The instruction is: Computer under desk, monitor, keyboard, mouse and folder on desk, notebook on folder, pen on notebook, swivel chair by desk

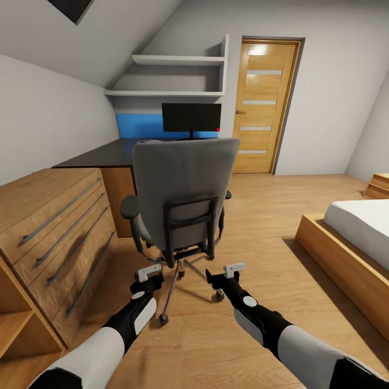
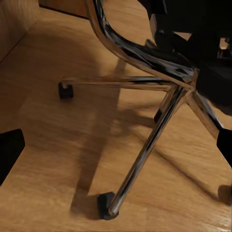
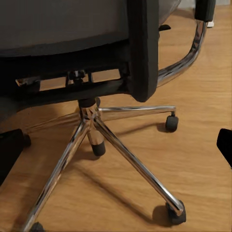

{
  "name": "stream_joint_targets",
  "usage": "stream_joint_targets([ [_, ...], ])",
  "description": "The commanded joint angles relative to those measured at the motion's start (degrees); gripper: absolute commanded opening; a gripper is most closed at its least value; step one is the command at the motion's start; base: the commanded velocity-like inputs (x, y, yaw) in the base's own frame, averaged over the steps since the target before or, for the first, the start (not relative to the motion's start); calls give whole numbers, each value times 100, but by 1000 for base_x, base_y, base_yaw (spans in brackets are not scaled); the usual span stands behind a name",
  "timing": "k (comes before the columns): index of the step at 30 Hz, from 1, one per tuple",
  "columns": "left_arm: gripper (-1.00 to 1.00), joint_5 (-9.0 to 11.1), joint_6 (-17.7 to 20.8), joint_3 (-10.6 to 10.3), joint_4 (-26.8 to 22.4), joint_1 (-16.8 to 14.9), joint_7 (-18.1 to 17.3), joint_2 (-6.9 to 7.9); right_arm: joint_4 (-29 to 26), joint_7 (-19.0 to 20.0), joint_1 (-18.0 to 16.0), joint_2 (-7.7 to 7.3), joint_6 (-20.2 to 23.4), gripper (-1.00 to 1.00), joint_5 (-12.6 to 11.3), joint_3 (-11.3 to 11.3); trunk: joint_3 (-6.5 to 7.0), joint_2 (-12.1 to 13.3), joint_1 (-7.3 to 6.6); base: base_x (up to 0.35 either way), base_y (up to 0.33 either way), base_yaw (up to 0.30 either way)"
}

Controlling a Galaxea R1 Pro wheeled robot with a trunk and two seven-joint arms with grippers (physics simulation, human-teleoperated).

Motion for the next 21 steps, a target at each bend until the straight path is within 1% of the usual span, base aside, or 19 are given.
stream_joint_targets([
  [1, 100, 61, -32, -48, 0, -5, 41, 2, 4, -45, -7, 6, -15, 100, 41, 54, -6, -2, 0, 68, 0, 0],
  [5, 100, 68, -32, -40, -2, -5, 60, 6, 54, -44, -7, 22, -9, 100, 135, 60, -6, -2, 0, 51, 0, 0],
  [8, 100, 80, -38, -13, -8, -5, 90, 26, 160, -32, -7, 28, -8, 100, 166, 70, -6, -2, 0, 211, 0, 0],
  [12, 100, 89, -40, 91, -11, -5, 106, 48, 190, -28, -7, 31, -8, 100, 173, 73, -6, -2, 0, 90, 0, 0],
  [13, 100, 89, -41, 168, -11, -5, 108, 62, 193, -27, -7, 31, -8, 100, 173, 74, -6, -2, 0, 37, 0, 0],
  [14, 100, 88, -44, 431, -13, -5, 108, 101, 198, -26, -7, 33, -7, 100, 174, 74, -6, -2, 0, 12, 6, 0],
  [18, 100, 85, -48, 674, -23, -5, 114, 119, 200, -26, -7, 29, -7, 100, 175, 69, -6, -2, 0, 6, 97, 0],
  [21, 100, 81, -65, 779, -33, -5, 119, 128, 207, -27, -7, 28, -7, 100, 174, 67, -6, -2, 0, 2, 217, 0],
])
